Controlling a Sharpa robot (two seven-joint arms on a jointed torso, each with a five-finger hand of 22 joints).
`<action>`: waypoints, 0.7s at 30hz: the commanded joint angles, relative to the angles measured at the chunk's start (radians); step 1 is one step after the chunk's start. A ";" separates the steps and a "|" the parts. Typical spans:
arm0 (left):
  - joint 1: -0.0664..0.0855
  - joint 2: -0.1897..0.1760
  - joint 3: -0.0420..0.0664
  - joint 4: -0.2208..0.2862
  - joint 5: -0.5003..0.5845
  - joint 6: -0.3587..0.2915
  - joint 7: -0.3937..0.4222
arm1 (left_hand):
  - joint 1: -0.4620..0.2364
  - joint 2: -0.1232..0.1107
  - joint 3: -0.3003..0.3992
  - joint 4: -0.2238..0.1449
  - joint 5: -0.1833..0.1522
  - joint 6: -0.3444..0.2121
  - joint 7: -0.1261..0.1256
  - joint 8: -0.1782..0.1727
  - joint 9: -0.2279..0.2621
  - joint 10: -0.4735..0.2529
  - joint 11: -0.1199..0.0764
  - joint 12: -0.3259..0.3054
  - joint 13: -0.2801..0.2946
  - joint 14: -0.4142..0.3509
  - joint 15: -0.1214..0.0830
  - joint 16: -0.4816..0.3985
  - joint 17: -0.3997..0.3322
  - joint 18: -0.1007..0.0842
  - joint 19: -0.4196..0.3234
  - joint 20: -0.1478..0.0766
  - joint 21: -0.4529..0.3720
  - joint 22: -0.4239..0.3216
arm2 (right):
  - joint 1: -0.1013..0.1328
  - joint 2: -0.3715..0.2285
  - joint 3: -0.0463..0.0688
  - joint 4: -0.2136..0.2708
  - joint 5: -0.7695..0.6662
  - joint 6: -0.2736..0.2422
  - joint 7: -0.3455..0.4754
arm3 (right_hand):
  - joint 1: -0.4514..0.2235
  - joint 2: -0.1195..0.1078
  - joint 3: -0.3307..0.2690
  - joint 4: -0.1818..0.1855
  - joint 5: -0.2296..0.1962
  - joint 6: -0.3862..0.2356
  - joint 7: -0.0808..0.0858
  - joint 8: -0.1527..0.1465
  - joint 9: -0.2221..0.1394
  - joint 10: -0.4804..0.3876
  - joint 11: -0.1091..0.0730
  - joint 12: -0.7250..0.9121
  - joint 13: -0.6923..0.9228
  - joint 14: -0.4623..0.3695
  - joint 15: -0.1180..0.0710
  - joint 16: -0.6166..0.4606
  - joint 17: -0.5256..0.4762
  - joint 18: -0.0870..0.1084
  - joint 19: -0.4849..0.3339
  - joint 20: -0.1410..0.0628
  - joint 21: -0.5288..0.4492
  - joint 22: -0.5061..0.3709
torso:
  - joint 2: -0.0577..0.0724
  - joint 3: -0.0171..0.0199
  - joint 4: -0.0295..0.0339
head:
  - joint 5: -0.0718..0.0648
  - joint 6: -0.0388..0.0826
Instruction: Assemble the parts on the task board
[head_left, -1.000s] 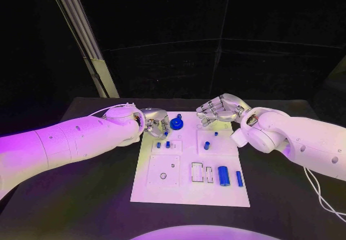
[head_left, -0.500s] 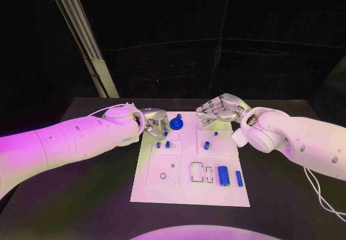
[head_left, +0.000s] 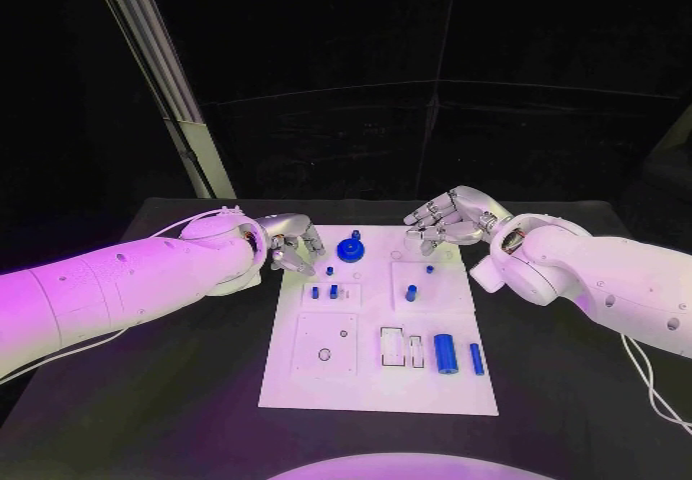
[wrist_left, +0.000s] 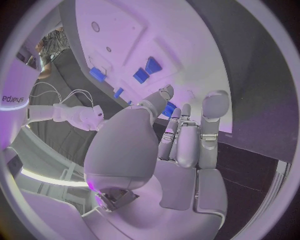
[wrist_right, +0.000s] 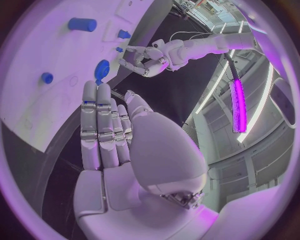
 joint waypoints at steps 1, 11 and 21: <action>0.006 -0.017 0.001 0.011 0.302 -0.104 0.099 | 0.008 0.006 -0.008 -0.003 0.004 -0.004 0.001 0.007 0.002 -0.012 0.002 0.000 0.002 -0.012 0.006 -0.021 -0.040 0.020 -0.017 0.002 -0.038 -0.038 | 0.001 -0.012 0.000 -0.004 -0.211 -0.023 0.001 | 0.016 0.000 0.011 -0.007 -0.006 0.020 -0.010 0.006 0.000 0.023 -0.012 0.005 0.000 0.057 -0.017 0.037 0.027 0.004 0.035 -0.018 0.043 0.025 | 0.001 -0.0001 0.0007 | -0.005 0.005; 0.009 -0.069 -0.008 0.048 1.045 -0.012 0.398 | -0.044 0.049 -0.040 0.045 0.014 0.092 -0.003 0.060 0.011 0.083 -0.009 0.092 0.014 -0.179 0.004 -0.218 -0.402 0.045 -0.131 0.007 -0.233 -0.200 | -0.003 -0.058 0.000 0.038 -0.645 0.044 -0.097 | 0.010 -0.032 0.074 0.000 -0.077 0.052 -0.028 -0.014 -0.005 0.049 -0.029 -0.036 0.000 0.059 -0.034 0.312 0.208 -0.018 0.059 -0.043 0.314 0.258 | 0.002 -0.0007 0.0008 | -0.038 0.020; 0.007 -0.106 -0.016 0.102 1.271 0.042 0.497 | -0.050 0.054 -0.049 0.054 0.020 0.113 -0.010 0.072 0.008 0.113 -0.018 0.116 0.011 -0.218 -0.002 -0.254 -0.469 0.045 -0.143 0.001 -0.264 -0.220 | -0.020 -0.077 0.000 0.077 -0.842 0.049 -0.174 | -0.002 -0.067 0.099 0.017 -0.087 0.018 -0.017 -0.030 -0.006 -0.012 -0.011 -0.069 0.000 0.042 -0.020 0.437 0.302 -0.044 0.049 -0.031 0.563 0.528 | 0.001 -0.0016 -0.0004 | -0.053 0.022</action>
